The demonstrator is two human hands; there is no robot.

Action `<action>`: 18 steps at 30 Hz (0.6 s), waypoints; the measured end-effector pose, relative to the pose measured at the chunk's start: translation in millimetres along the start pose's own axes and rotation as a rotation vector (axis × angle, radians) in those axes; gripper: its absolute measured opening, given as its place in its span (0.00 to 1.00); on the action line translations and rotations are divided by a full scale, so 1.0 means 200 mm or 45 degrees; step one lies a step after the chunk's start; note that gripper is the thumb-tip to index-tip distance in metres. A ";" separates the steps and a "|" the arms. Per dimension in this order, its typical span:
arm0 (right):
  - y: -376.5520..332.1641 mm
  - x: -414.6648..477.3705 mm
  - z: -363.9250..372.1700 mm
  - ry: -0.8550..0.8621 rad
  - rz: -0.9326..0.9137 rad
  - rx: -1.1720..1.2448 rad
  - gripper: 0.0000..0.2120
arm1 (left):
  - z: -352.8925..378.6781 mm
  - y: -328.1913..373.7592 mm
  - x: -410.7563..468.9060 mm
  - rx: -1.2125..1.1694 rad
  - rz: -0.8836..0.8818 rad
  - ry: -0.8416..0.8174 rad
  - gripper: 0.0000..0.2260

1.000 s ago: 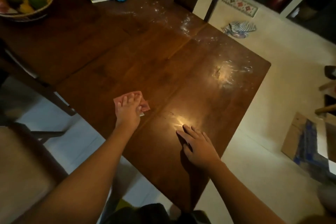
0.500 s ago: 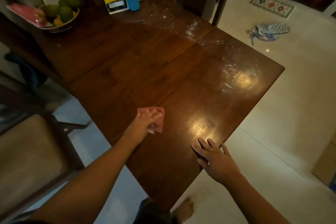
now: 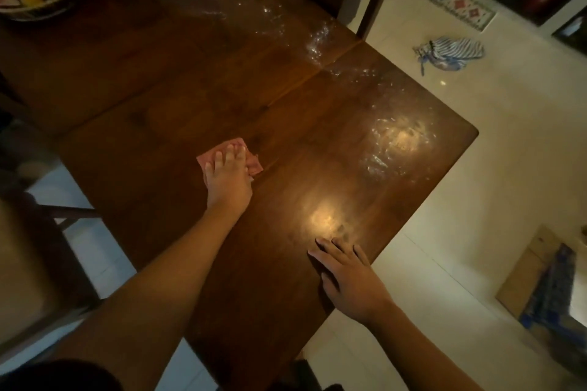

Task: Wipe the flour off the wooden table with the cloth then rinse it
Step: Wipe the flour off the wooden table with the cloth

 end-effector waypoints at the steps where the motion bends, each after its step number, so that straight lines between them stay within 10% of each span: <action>1: 0.01 0.02 -0.02 0.000 -0.020 0.031 0.24 | 0.01 0.05 -0.04 0.042 0.029 0.031 0.27; 8: 0.14 -0.02 -0.03 -0.026 -0.089 0.101 0.27 | 0.13 0.35 -0.32 0.205 0.554 -0.008 0.28; 18: 0.19 0.02 -0.23 0.101 0.035 0.365 0.24 | 0.12 0.53 -0.32 -0.056 0.257 -0.276 0.30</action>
Point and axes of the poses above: each hand's wrist, its own x-axis towards the middle knuckle, its own z-axis out of the palm, y = z × x, the point moved 10 cm from there along x, towards the middle knuckle, and after that the axes turned 8 degrees about x, right-handed, at the moved point
